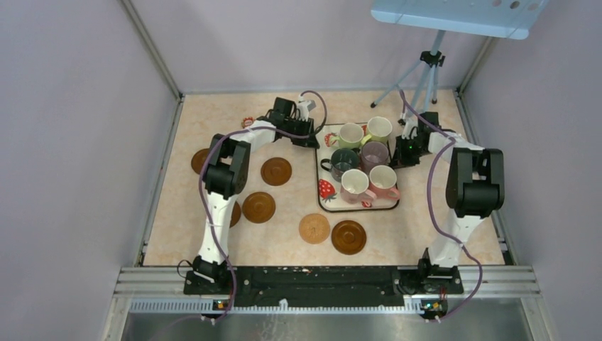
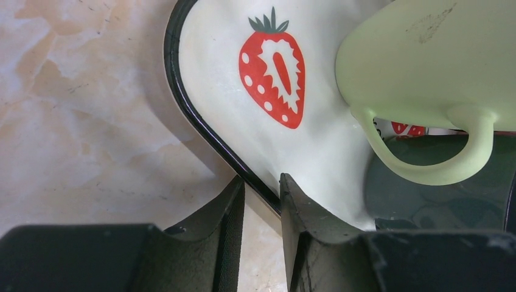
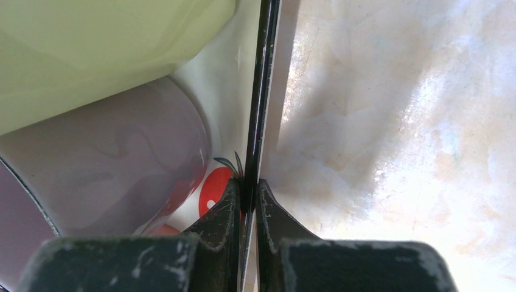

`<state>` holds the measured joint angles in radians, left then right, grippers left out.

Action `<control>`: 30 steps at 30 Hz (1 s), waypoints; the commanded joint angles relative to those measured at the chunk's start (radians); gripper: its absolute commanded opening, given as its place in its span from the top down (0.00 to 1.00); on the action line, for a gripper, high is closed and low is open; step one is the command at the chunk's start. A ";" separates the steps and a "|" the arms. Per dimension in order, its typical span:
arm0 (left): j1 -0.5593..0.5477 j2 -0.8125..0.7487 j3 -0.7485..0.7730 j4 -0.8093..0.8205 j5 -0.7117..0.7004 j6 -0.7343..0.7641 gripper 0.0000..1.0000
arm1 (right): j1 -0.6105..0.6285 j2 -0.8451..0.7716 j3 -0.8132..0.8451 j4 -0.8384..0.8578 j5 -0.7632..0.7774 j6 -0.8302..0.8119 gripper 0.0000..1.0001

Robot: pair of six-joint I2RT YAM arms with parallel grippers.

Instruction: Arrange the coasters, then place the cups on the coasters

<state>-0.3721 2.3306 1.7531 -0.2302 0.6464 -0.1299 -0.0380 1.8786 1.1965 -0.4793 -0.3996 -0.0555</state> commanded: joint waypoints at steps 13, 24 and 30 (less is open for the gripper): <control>0.052 -0.145 0.071 -0.064 0.010 0.098 0.13 | -0.005 -0.123 0.059 -0.095 0.101 -0.011 0.65; 0.165 -0.390 -0.038 -0.341 -0.146 0.415 0.01 | -0.005 -0.261 0.044 -0.192 0.108 -0.074 0.38; 0.227 -0.436 -0.072 -0.583 -0.255 0.736 0.01 | -0.026 -0.285 0.098 -0.339 0.019 -0.187 0.31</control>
<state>-0.1799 1.9335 1.7367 -0.6136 0.4908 0.3519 -0.0437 1.6447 1.2301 -0.7147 -0.3138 -0.1589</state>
